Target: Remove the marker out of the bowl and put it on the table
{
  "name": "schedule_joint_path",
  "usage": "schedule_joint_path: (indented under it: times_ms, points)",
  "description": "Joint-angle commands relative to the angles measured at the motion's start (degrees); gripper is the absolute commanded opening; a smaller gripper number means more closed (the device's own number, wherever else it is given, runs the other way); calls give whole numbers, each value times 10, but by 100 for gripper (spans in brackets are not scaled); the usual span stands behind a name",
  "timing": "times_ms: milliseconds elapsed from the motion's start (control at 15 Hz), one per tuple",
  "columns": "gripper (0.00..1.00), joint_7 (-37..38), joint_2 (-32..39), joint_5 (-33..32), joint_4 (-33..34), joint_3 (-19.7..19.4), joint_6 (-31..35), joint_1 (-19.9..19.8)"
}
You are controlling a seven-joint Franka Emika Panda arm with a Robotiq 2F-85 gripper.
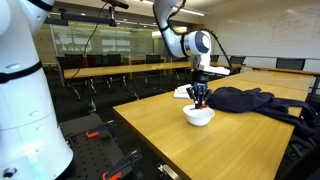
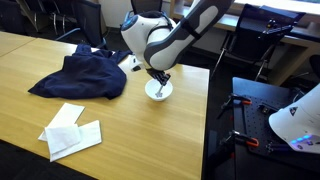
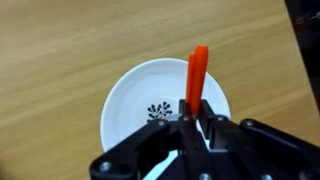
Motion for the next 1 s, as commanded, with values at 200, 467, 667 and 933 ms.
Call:
schedule_joint_path:
  times_ms: [200,467,667,933]
  points:
    - [4,114,-87,22,-66,-6,22,-33]
    - [4,152,-56,72,-45,-15,45,-77]
    - [4,167,-43,122,-31,-14,68,-111]
    - [4,209,-22,182,-1,-14,100,-136]
